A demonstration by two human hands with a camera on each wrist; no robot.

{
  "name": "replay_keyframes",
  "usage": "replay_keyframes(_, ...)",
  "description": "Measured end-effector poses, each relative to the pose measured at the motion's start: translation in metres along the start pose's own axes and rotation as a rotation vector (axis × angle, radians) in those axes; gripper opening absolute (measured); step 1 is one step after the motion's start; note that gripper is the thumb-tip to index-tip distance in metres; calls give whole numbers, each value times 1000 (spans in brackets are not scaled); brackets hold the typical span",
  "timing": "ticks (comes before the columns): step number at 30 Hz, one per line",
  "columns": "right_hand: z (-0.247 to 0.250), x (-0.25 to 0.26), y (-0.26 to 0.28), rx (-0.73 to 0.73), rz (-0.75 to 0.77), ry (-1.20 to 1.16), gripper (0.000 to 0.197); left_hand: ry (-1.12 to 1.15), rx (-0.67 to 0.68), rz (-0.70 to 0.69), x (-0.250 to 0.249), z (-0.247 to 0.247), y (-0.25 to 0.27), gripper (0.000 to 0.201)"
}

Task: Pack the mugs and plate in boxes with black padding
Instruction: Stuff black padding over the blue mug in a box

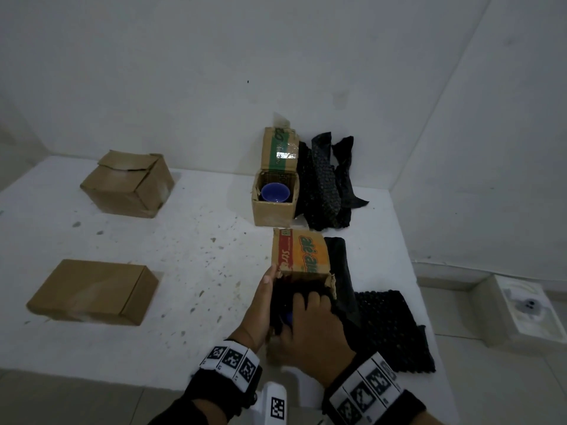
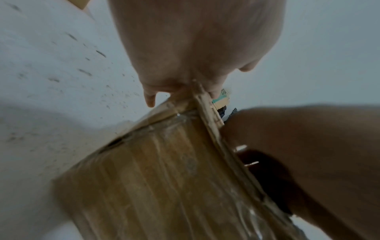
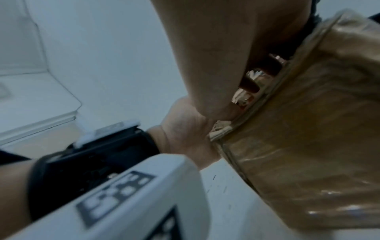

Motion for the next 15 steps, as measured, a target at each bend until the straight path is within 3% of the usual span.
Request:
replay_keyframes(2,-16,-10,-1,126,-66,-18,69,-9,-4,-2,2,2,-2,60)
replay_keyframes(5,-25,-17,-10,201,-165,-218,73,-64,23,-3,5,5,-5,66)
replay_keyframes(10,-64,-36,-30,484,-374,-544,46,-81,34,19,6,8,-9,73)
replay_keyframes(13,-62,-36,-39,506,-378,-506,33,-120,47,-6,2,6,-8,74)
replay_keyframes(15,-55,-36,-38,440,-376,-471,39,-144,43,-1,2,7,-7,77)
Point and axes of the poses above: each hand's wrist, its own y-axis away from the middle knuckle, its own z-axis out of the back of the hand, x = y × z, the point moved 10 cm from there along -y, towards the middle knuckle, and after that the axes turned 10 degrees about y, right-handed, at the moved point
